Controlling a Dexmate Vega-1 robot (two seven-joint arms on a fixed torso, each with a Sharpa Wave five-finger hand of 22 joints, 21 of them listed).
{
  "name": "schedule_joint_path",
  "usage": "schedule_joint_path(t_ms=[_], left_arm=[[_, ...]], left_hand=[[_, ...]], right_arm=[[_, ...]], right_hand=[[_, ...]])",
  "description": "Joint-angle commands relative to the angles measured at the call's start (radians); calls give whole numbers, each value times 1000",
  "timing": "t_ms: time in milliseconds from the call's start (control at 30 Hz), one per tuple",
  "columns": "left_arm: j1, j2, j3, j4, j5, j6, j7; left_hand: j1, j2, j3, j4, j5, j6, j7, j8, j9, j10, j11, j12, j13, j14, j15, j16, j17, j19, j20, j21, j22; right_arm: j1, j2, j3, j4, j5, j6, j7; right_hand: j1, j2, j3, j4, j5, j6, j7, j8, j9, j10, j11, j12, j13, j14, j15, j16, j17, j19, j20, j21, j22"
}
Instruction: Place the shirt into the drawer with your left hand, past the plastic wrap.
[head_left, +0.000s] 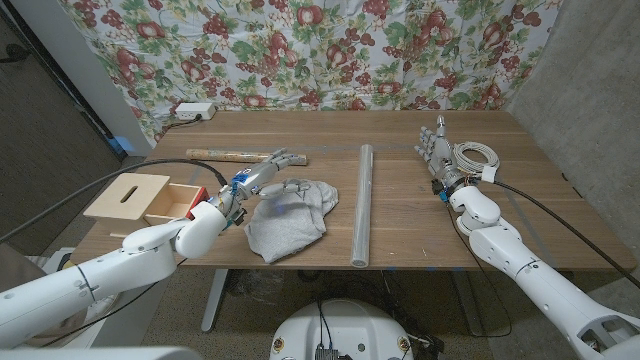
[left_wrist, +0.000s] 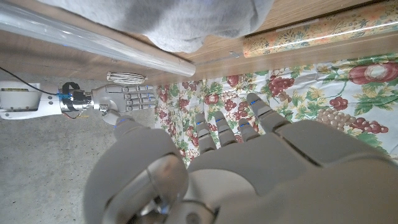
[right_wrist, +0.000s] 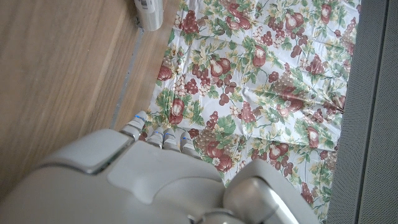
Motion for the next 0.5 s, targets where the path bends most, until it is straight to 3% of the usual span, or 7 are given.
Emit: schedule_joint_path(t_ms=[33, 500], left_arm=[[-5, 31, 15, -3, 22, -22, 4], [13, 37, 29, 32, 56, -65, 83]], left_hand=[[12, 0, -3, -6, 5, -3, -10, -6, 1, 2, -6, 3, 2, 5, -18, 10, 4, 11, -2, 6, 4], [27, -8, -4, -17, 17, 1, -17, -7, 2, 21, -15, 9, 2, 41, -33, 20, 4, 42, -11, 14, 4]], right_arm=[[-7, -7, 5, -6, 4, -4, -3], [-13, -8, 5, -10, 6, -5, -3]], right_hand=[[7, -1, 4, -1, -3, 5, 3, 3, 5, -2, -1, 9, 6, -2, -5, 6, 4, 0, -2, 4, 3], [7, -2, 4, -1, -4, 6, 3, 3, 5, -2, -1, 9, 6, -2, -4, 6, 4, -1, -1, 3, 3]])
